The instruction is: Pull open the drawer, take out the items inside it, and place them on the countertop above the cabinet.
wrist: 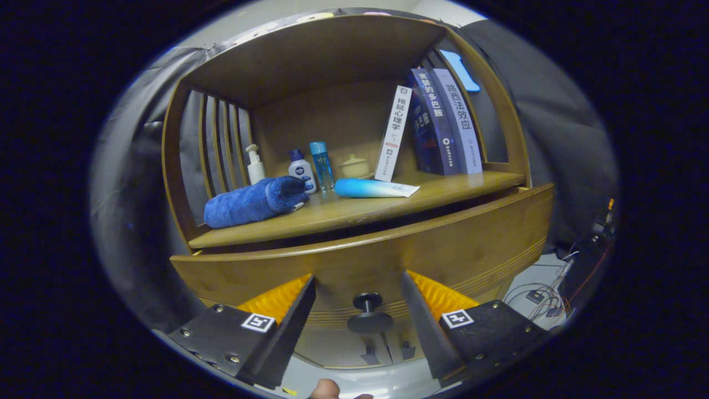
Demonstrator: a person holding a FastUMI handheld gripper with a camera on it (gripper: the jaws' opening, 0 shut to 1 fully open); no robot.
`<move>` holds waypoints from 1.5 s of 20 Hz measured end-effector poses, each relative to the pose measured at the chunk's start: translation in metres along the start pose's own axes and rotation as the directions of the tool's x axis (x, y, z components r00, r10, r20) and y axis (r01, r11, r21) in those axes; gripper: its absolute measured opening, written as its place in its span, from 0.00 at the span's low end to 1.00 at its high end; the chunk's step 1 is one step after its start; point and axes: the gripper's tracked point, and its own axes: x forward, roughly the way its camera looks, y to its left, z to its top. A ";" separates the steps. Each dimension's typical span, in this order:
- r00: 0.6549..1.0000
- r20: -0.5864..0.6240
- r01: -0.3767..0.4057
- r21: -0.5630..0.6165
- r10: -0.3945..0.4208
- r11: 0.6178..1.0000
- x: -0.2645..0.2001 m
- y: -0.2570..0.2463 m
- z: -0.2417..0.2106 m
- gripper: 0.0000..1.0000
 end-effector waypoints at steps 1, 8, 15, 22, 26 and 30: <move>1.000 -0.005 0.001 -0.003 -0.001 1.000 0.005 0.000 0.000 0.94; 1.000 -0.017 -0.003 -0.010 0.003 1.000 0.024 0.002 0.005 0.94; 1.000 -0.009 -0.015 0.002 0.015 1.000 0.030 0.002 0.006 0.97; 0.999 0.026 -0.029 0.035 0.028 0.999 0.026 0.009 0.020 0.97; 0.998 0.052 -0.025 0.006 0.025 1.000 0.011 0.011 0.038 0.97; 0.997 0.066 -0.025 -0.023 0.027 0.999 -0.012 0.010 0.058 0.97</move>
